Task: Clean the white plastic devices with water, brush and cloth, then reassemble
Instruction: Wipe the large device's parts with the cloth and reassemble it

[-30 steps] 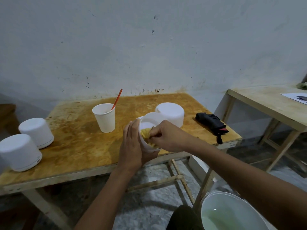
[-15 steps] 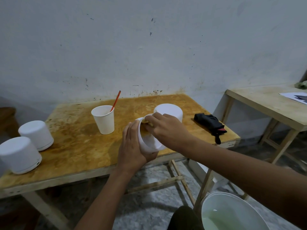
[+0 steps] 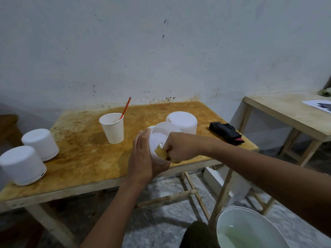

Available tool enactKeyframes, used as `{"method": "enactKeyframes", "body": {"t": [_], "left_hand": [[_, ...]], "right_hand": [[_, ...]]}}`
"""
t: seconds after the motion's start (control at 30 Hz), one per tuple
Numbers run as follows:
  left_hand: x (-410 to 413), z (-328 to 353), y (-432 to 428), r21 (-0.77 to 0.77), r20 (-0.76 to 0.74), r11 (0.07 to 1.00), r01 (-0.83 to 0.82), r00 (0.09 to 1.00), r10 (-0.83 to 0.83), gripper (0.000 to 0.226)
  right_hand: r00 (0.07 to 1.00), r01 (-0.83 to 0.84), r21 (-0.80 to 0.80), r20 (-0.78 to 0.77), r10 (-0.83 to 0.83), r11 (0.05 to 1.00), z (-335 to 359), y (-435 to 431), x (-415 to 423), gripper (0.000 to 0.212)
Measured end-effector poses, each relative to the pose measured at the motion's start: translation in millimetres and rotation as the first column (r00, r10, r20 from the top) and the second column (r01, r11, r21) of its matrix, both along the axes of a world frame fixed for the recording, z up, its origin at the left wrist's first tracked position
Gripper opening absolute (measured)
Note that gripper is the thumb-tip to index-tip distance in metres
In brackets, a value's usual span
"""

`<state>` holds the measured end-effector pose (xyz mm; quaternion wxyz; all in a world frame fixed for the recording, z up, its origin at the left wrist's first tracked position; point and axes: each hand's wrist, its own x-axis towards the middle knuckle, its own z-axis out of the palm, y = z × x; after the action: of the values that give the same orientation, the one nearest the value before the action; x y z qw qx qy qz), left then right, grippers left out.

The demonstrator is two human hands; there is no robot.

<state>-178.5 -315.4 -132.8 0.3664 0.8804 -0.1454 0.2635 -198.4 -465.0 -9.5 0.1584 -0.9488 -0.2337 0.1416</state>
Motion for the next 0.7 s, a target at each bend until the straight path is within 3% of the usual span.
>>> {"method": "enactKeyframes", "body": {"t": [0.07,0.13,0.2,0.27,0.37,0.47,0.57,0.7], "left_hand": [[1,-2,0,-0.020,-0.051,0.999,-0.043,0.998,0.042,0.125],[0,-2,0,-0.043,-0.062,0.998,-0.049,0.997,0.046,0.124],[-1,-1,0,-0.078,-0.072,0.996,-0.042,0.997,0.036,0.123],[-1,-1,0,-0.106,-0.067,0.993,-0.053,0.997,0.046,0.123],[2,-2,2,-0.092,-0.079,0.993,-0.078,0.994,0.070,0.126],[4,-3,6,-0.149,-0.116,0.987,-0.065,0.992,0.048,0.126],[5,-2,7,-0.191,-0.155,0.979,-0.068,0.987,0.038,0.126],[9,1,4,-0.129,-0.255,0.978,-0.162,0.959,0.125,0.130]], "right_hand": [[0.994,0.105,0.247,-0.063,-0.093,0.963,-7,2,1,0.020],[0.991,0.134,0.342,-0.025,-0.133,0.930,-15,5,0,0.022],[0.992,0.066,0.298,0.079,-0.094,0.952,-22,3,-1,0.026],[0.982,0.006,0.122,0.189,-0.030,0.992,-23,1,-2,0.037],[0.985,-0.015,0.041,0.173,0.007,0.999,-17,-6,-1,0.042],[0.998,0.028,0.251,0.054,-0.043,0.968,-13,-13,2,0.027],[0.986,0.138,0.521,0.004,-0.164,0.842,-17,-22,4,0.022],[0.948,0.254,0.607,-0.001,-0.319,0.753,-28,-32,5,0.024]]}}
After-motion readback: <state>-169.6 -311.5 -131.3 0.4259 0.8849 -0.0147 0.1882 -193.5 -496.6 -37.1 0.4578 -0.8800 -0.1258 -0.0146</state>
